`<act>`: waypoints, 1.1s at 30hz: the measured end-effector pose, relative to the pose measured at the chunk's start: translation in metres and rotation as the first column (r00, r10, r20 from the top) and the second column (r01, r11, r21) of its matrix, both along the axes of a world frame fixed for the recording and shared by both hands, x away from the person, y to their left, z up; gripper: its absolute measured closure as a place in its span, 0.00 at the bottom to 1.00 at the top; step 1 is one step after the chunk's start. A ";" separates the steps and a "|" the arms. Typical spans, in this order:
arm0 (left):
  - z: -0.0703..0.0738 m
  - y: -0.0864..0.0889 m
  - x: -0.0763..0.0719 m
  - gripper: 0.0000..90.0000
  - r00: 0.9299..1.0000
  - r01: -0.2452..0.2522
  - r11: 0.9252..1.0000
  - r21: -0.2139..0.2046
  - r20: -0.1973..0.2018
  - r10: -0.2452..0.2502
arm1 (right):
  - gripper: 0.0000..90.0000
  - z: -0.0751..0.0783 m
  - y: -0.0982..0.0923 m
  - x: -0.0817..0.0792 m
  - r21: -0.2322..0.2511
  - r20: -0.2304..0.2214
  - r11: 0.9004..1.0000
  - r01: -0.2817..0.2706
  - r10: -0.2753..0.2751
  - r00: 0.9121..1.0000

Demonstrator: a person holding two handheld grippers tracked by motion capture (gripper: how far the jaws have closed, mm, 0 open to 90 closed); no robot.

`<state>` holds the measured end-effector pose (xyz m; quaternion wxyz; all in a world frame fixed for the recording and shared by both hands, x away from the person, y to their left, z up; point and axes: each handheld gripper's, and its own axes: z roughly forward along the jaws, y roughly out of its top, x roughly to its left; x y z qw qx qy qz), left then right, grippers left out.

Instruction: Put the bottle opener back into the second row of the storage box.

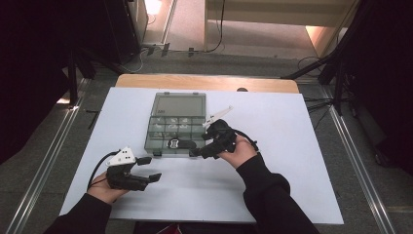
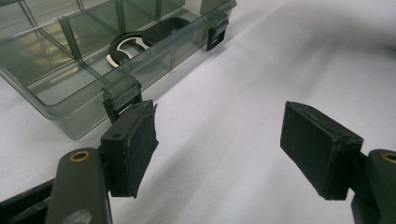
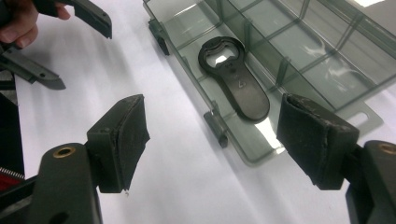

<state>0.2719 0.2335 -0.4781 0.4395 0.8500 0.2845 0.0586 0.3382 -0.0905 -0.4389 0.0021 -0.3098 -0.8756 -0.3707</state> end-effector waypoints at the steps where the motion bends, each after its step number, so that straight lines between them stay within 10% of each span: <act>1: 0.000 0.000 0.000 0.30 1.000 0.000 1.000 -0.002 0.000 0.000 | 0.29 0.000 -0.003 -0.002 0.001 -0.002 1.000 0.002 -0.002 1.000; 33: 0.000 -0.001 -0.001 0.30 1.000 0.008 1.000 0.003 0.004 -0.008 | 0.26 -0.023 -0.076 -0.058 0.038 0.008 0.994 0.104 -0.104 0.995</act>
